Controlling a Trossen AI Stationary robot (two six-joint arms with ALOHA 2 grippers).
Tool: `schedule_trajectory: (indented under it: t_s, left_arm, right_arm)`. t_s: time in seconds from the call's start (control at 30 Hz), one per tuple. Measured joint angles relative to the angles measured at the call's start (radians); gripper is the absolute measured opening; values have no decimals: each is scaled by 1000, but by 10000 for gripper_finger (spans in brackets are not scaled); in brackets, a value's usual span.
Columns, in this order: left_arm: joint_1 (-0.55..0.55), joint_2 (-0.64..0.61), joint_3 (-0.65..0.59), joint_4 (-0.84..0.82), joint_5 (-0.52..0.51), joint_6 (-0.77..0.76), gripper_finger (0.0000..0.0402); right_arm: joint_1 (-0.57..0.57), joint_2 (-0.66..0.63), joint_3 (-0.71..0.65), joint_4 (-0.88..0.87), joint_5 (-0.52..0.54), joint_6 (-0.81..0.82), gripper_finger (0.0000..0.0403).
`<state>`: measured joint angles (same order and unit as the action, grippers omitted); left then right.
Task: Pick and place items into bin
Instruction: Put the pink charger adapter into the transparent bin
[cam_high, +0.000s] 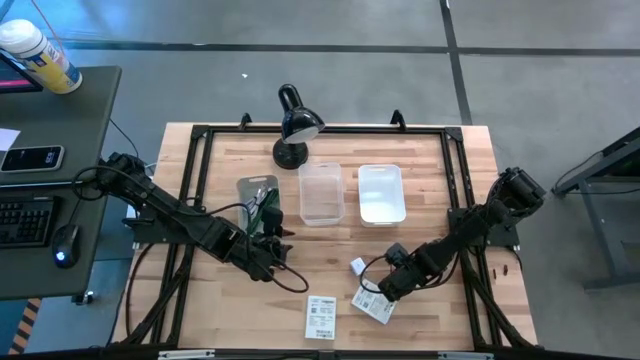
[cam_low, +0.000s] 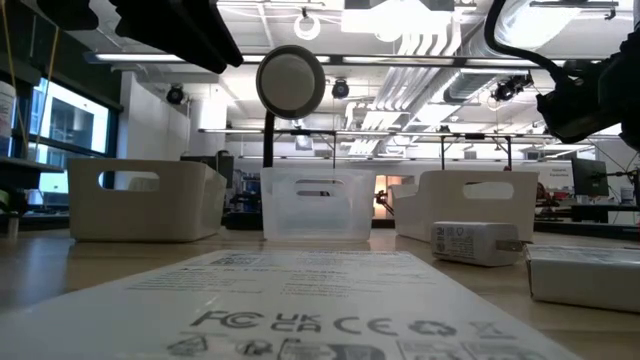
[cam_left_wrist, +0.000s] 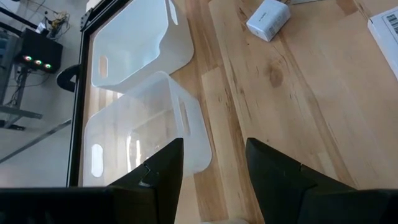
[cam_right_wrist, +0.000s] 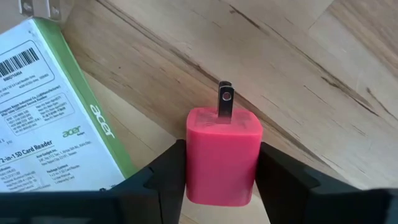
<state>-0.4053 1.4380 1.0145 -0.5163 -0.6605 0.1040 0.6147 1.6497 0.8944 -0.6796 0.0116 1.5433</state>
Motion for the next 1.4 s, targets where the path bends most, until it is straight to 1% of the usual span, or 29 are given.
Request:
schedule_trajectory:
  t_s: [0.17,0.37,0.67,0.8,0.97,1.17,1.27,1.4]
  left_arm:
    - [0,0,0,0,0,2,161]
    - [0,0,0,0,-2,4,161]
    - [0,0,0,0,-6,4,161]
    - [0,0,0,2,-7,4,161]
    - [0,0,0,15,-20,4,161]
    - [0,0,0,40,-25,2,161]
    - [0,0,0,45,-27,-4,161]
    - [0,0,0,47,-33,-8,161]
  right_arm:
    - [0,-2,0,0,-4,0,159]
    - [0,-30,0,-2,-1,0,169]
    - [-12,-164,0,-40,88,-1,156]
    - [-32,-244,1,-48,140,-26,163]
    - [-82,-350,0,-49,214,-83,170]
    - [-165,-472,1,-49,275,-175,156]
    - [-220,-520,1,-47,295,-231,157]
    - [-308,-556,1,-7,296,-333,168]
